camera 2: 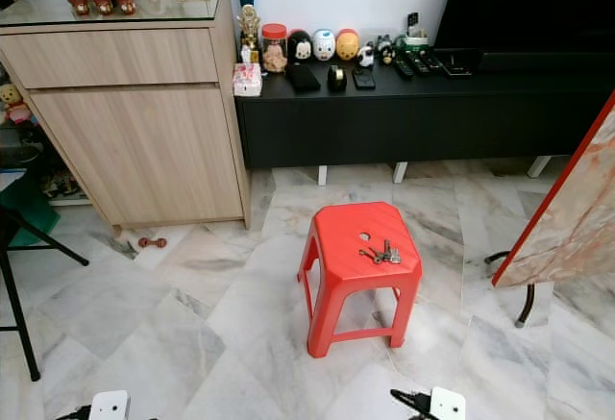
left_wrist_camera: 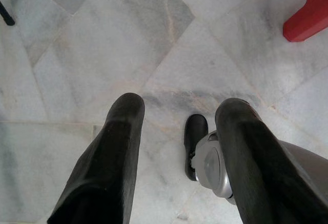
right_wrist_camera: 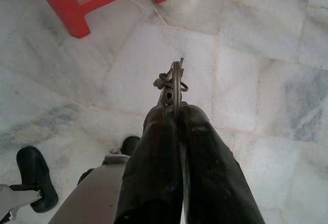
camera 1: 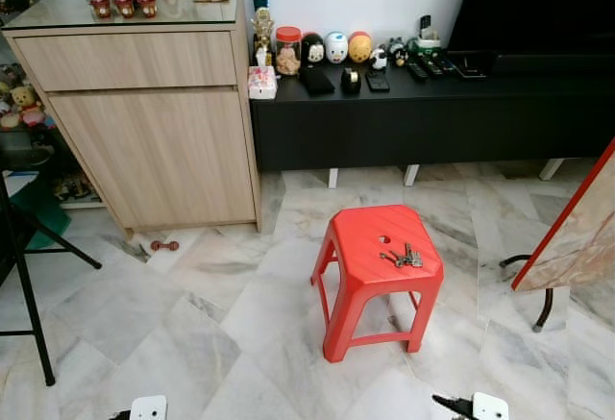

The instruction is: Hang keys on a hook

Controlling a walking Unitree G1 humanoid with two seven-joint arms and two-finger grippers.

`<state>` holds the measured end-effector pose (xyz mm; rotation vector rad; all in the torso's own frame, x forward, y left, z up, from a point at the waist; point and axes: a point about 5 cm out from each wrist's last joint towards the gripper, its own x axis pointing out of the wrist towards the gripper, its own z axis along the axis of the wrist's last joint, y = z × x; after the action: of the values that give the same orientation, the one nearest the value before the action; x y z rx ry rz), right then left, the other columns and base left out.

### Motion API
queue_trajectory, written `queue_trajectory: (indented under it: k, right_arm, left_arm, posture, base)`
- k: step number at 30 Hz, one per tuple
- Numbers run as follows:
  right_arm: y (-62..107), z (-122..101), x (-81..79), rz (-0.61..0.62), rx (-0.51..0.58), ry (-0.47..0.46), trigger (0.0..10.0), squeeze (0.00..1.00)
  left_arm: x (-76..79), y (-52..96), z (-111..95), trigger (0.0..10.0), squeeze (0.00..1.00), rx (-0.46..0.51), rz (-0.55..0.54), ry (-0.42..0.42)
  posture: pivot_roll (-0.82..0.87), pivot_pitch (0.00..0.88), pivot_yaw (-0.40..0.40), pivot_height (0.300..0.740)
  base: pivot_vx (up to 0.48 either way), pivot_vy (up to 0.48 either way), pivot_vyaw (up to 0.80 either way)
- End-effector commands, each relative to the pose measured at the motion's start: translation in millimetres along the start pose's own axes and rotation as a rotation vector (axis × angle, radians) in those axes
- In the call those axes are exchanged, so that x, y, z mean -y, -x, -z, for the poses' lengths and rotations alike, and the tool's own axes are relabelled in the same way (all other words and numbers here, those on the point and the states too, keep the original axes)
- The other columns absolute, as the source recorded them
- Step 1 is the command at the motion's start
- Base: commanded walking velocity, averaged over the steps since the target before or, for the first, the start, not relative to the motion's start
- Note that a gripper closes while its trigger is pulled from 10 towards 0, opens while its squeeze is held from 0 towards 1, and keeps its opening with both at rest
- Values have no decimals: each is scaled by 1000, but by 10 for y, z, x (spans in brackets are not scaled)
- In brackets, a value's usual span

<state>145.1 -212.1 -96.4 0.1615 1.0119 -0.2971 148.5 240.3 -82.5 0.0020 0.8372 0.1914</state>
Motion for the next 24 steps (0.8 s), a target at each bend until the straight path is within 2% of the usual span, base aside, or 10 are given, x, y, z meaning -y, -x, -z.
queue_trajectory:
  k: [1, 24]
  right_arm:
    - [-21, -26, -131, -53, -76, -1, 10000, 0]
    - [-22, -32, -185, -80, -75, -5, 10000, 0]
  left_arm:
    - [-109, 62, 186, 10000, 0, -123, 43, -67]
    - [-124, 51, 153, 10000, 0, -116, 45, -70]
  posture:
    - [105, 0, -33, 740]
    - [112, 0, -30, 740]
  base:
    - [0, 0, 0]
    - [0, 0, 0]
